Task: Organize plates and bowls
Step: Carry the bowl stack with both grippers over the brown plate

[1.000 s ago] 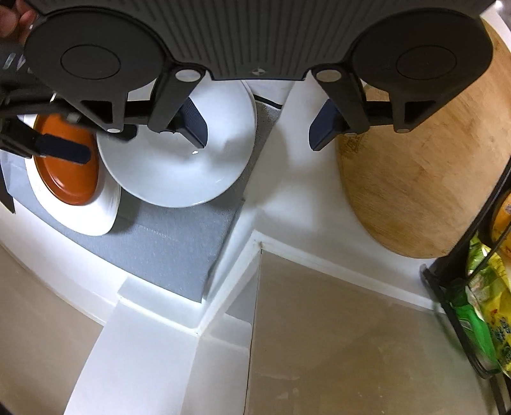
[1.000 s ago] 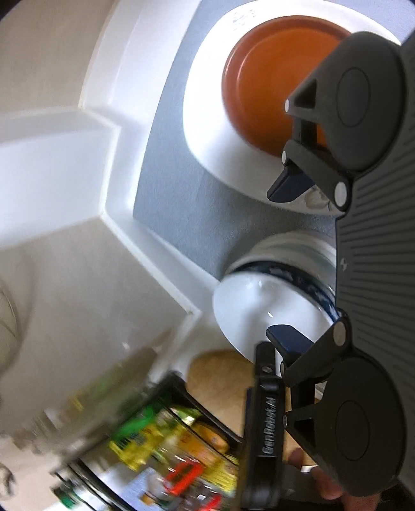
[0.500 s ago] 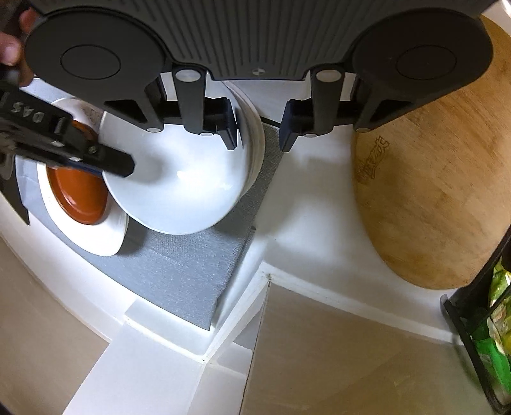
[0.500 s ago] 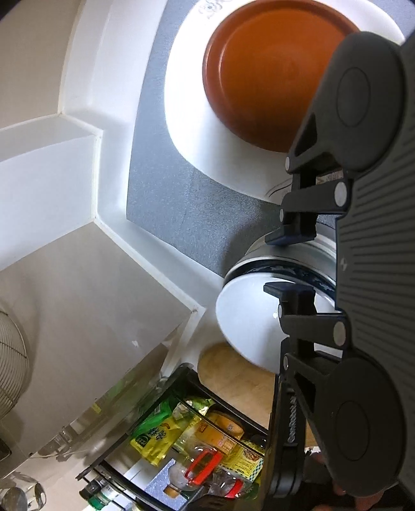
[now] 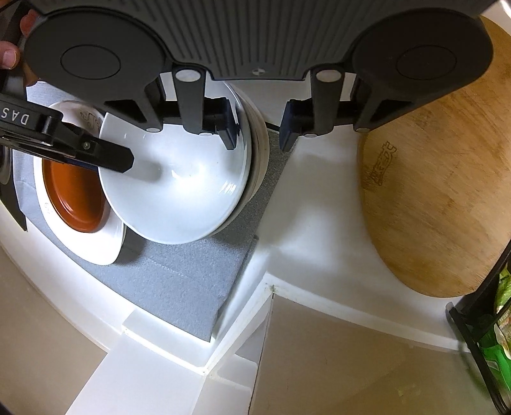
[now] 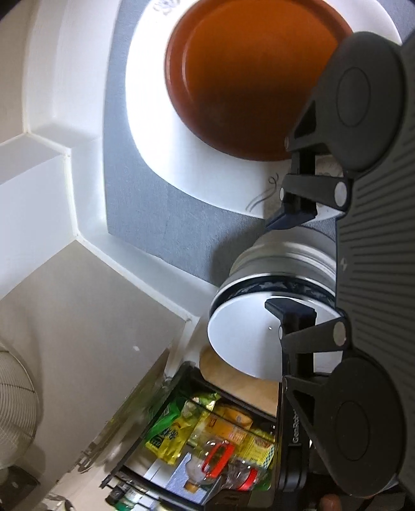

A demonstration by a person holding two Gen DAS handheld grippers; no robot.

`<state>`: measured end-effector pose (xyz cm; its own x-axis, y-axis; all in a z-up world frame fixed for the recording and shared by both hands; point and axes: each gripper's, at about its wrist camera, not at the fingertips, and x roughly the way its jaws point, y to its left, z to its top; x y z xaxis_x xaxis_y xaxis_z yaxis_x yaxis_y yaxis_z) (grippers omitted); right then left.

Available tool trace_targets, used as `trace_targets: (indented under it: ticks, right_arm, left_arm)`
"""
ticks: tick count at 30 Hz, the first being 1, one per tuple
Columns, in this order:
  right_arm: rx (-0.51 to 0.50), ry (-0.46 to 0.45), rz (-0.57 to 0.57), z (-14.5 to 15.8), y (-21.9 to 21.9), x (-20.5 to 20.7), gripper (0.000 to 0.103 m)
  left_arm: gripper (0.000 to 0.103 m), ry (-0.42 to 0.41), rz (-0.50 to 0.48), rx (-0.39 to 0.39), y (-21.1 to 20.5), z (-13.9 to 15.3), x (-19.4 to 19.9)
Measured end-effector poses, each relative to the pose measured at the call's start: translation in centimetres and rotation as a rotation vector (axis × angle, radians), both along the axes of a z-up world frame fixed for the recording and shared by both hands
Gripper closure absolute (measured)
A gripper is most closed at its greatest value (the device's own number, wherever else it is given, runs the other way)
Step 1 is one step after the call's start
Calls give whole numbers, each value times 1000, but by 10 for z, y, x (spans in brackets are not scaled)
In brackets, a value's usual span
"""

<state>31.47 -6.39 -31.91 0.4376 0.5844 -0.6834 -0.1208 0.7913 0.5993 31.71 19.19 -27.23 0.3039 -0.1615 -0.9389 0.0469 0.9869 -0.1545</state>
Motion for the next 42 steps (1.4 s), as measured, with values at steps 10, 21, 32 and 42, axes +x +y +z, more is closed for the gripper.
trace_targets:
  ticks: [10, 21, 32, 42]
  right_arm:
    - [-27, 21, 55, -11, 26, 15, 25]
    - [-81, 74, 63, -7, 24, 10, 64]
    - [-69, 128, 88, -8, 32, -24, 43]
    - [-48, 133, 42, -12, 29, -26, 50]
  left_arm:
    - [38, -2, 22, -77, 2, -18, 10]
    - [65, 20, -40, -67, -3, -10, 4]
    - [41, 128, -10, -196, 12, -28, -20]
    - [52, 216, 85, -346, 31, -39, -11]
